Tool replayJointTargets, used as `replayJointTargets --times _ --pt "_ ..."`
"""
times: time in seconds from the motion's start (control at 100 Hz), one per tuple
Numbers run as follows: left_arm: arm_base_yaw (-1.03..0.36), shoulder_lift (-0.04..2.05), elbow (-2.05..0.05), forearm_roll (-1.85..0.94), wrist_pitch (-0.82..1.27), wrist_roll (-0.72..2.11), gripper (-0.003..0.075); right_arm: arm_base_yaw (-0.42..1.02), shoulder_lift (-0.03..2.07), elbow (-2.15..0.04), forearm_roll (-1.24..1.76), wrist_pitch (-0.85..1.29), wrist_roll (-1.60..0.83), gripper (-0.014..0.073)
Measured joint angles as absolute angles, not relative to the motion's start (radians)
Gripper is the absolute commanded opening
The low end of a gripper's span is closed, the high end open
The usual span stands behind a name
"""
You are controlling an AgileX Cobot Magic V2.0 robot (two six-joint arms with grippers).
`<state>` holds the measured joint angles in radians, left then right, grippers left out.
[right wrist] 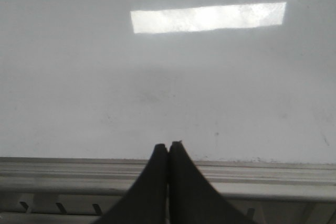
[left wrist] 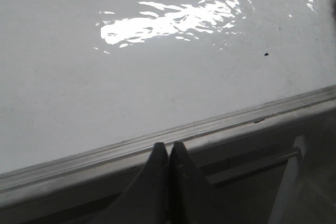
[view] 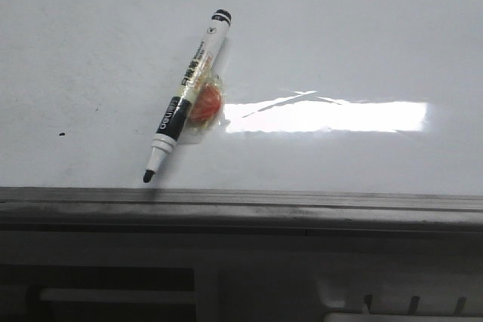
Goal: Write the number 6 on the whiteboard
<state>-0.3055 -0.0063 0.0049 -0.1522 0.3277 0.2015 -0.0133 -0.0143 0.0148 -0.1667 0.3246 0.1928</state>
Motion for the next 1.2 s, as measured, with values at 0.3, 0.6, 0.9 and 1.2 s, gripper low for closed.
replayJointTargets --times 0.3,0.6,0.9,1.2 --pt "-0.306 -0.006 0.005 -0.152 0.328 0.201 -0.0019 -0.013 -0.014 0.015 -0.167 0.325 0.193 -0.0065" --pt "-0.306 -0.006 0.005 -0.152 0.328 0.201 -0.0019 -0.013 -0.014 0.015 -0.167 0.325 0.193 -0.0065" --pt "-0.306 -0.006 0.005 -0.152 0.328 0.201 -0.0019 -0.013 -0.014 0.015 -0.167 0.325 0.193 -0.0065" --pt "-0.306 -0.006 0.005 -0.509 0.27 0.201 -0.0019 -0.013 -0.014 0.015 -0.128 0.079 0.193 -0.0065"
